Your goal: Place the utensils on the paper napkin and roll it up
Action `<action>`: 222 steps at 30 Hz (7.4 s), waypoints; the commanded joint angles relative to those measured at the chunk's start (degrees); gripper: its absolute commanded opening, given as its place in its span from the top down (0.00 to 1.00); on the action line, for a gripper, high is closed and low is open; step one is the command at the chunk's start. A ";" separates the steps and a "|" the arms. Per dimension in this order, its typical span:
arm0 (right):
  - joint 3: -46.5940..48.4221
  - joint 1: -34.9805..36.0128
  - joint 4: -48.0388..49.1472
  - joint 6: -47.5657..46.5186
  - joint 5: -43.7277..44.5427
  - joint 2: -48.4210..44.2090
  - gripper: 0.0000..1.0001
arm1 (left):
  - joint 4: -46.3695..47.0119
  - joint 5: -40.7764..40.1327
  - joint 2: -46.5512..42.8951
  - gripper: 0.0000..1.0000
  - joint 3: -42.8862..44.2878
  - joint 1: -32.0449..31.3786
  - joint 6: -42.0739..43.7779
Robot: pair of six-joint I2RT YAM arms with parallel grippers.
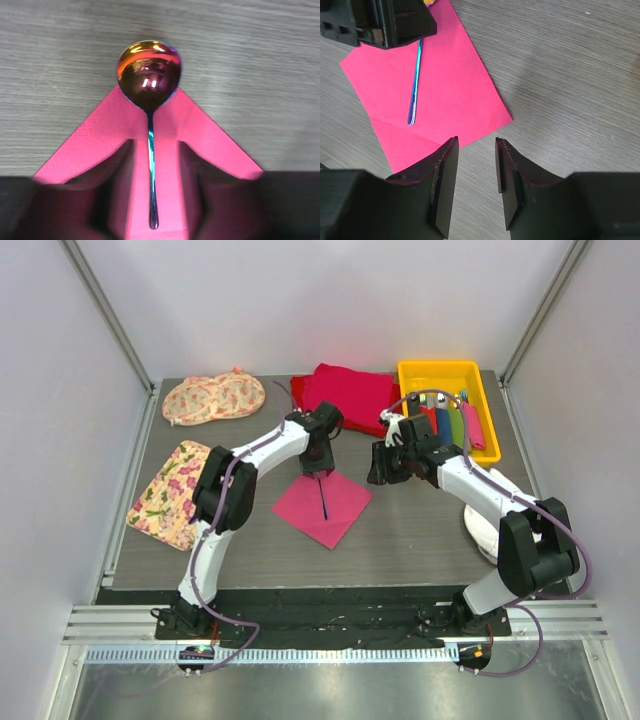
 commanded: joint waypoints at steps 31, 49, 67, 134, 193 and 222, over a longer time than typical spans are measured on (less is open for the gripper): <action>-0.53 6.78 7.74 0.10 -8.72 15.43 0.74 | -2.85 14.51 -31.04 0.53 -27.78 42.63 68.44; -0.89 8.45 6.87 2.74 -11.98 13.50 0.75 | -2.59 18.55 -23.66 0.58 -28.39 41.49 77.85; 4.13 8.37 3.70 2.12 -9.52 7.96 0.71 | 4.61 10.91 -21.81 0.62 -34.89 36.56 77.24; 0.52 4.76 7.30 4.85 -4.33 13.06 0.99 | -2.24 7.65 -5.99 1.00 -6.24 2.90 -0.28; 1.58 4.41 8.01 5.64 -7.94 9.99 0.99 | -6.02 9.94 -15.47 0.43 -4.83 1.67 11.83; -3.52 4.94 10.56 8.98 -11.89 15.35 0.99 | 56.89 19.09 -58.38 0.44 -74.53 -19.68 86.55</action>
